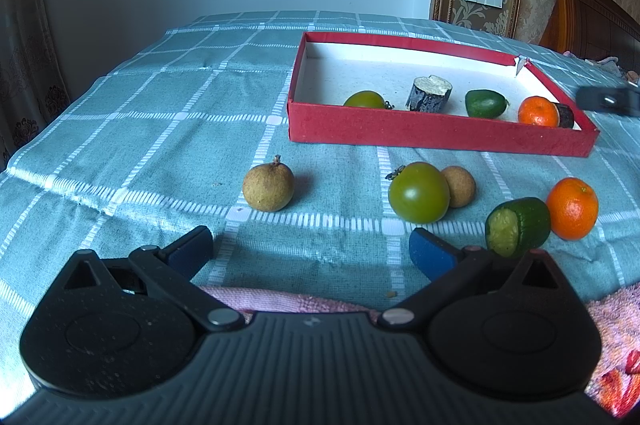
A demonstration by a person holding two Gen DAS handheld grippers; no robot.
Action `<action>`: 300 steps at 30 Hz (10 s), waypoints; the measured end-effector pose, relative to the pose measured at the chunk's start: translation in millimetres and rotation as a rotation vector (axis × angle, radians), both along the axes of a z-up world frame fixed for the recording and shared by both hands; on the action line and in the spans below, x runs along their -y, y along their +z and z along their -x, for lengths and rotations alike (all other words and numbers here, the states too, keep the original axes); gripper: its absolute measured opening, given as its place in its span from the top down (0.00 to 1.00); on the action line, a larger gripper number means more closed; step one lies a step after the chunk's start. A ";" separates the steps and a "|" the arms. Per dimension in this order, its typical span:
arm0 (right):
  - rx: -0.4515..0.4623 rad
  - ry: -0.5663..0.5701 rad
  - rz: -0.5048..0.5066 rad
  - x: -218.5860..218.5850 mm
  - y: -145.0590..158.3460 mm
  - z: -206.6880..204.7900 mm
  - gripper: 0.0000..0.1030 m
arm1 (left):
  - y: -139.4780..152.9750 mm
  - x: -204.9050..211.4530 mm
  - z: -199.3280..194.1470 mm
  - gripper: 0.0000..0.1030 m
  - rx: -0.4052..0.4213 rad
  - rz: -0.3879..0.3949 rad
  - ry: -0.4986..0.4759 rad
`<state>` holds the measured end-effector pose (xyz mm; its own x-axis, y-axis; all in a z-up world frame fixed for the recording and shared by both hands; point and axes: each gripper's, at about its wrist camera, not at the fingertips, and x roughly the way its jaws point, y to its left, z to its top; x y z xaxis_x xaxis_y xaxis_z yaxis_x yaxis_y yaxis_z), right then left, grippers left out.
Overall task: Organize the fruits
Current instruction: 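Carry the cucumber slice into the red tray and open the right gripper, then withdraw the right gripper from the tray back over the fruits, then move the left gripper to the brown longan and close on it, then carry the longan into the red tray and open the left gripper, then move the right gripper to the orange and close on it, then carry the orange into the red tray and open the right gripper, then lift the right gripper out of the tray and pull it back, then move the left gripper back over the remaining fruits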
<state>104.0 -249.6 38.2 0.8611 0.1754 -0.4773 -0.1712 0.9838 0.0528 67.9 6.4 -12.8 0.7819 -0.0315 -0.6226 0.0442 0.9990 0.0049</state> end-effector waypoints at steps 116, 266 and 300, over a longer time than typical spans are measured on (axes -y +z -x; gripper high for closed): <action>-0.168 -0.172 -0.020 40.0 -47.5 33.0 0.02 | 34.8 23.0 -40.0 0.07 0.183 -0.009 0.033; -0.095 -0.137 -0.086 35.0 -43.3 35.9 0.30 | 4.8 -51.1 -37.8 0.00 0.034 0.086 0.321; -0.098 -0.210 -0.227 59.4 -49.1 39.1 0.26 | 19.9 107.3 56.8 0.21 0.248 -0.068 -0.246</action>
